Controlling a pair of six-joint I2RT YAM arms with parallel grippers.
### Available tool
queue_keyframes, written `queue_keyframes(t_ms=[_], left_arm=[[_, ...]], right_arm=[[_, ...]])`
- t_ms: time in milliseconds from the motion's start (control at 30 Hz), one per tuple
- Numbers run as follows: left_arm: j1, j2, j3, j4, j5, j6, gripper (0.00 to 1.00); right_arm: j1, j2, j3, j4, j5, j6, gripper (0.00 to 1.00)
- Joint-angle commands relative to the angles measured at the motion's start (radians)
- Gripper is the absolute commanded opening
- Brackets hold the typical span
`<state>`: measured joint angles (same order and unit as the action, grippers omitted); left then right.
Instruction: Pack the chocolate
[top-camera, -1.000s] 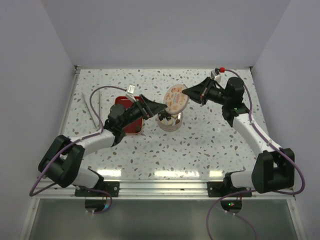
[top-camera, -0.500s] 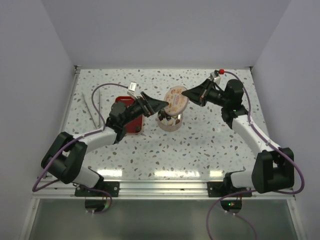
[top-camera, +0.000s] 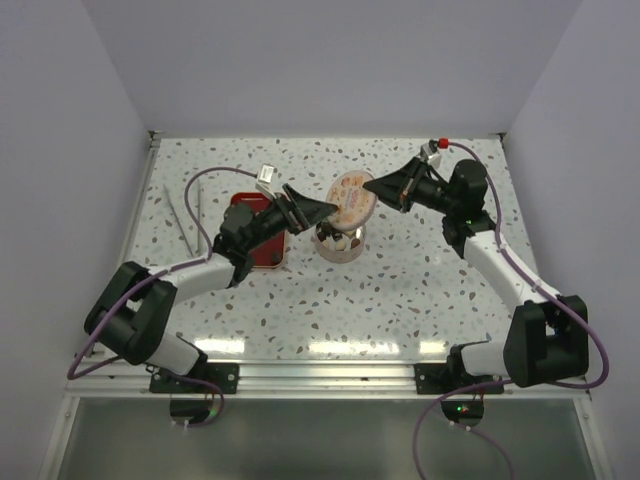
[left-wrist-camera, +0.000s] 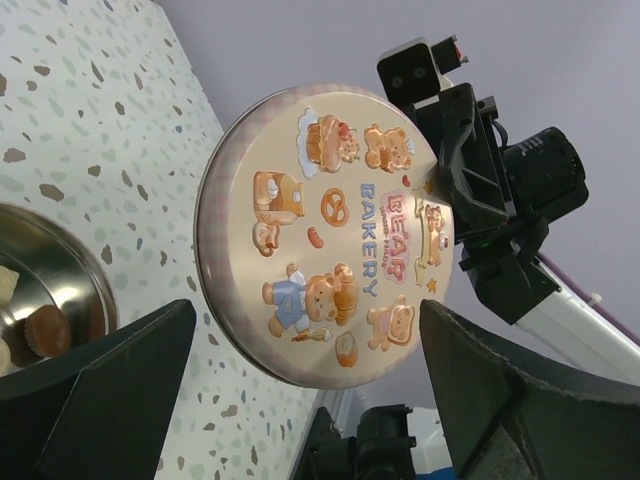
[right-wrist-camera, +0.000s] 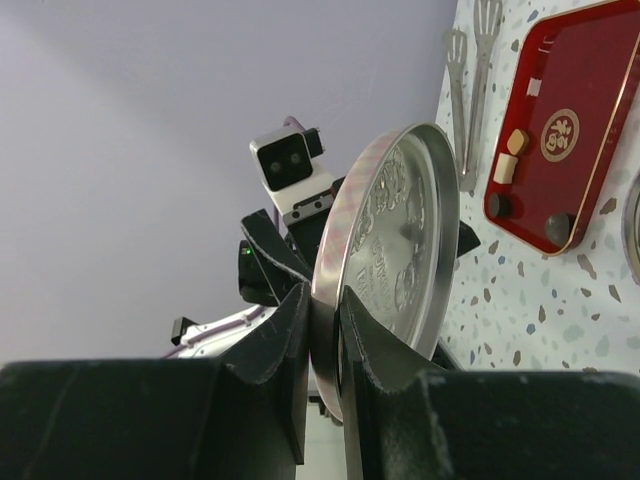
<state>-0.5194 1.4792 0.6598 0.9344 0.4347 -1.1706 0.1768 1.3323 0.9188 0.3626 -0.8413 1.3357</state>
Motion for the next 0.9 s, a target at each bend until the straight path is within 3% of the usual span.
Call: queue_keyframes(t_ms=[0,367,733,867], left_arm=[[-0.005,0.016,0.029,0.053,0.015,-0.014,1.00],[-0.005,0.027,0.021,0.110,0.022,-0.038,1.00],[-0.005,0.026,-0.015,0.147,0.042,-0.064,0.99],[-0.005,0.023,-0.032,0.155,0.039,-0.069,0.92]], right_arm=[[0.006,-0.045,-0.009,0.068,-0.016,0.026,0.00],[0.020,-0.022,-0.054,0.116,-0.012,0.042,0.00],[0.024,0.039,-0.084,0.081,-0.004,-0.044,0.00],[0.024,0.062,-0.097,0.078,-0.002,-0.079,0.00]])
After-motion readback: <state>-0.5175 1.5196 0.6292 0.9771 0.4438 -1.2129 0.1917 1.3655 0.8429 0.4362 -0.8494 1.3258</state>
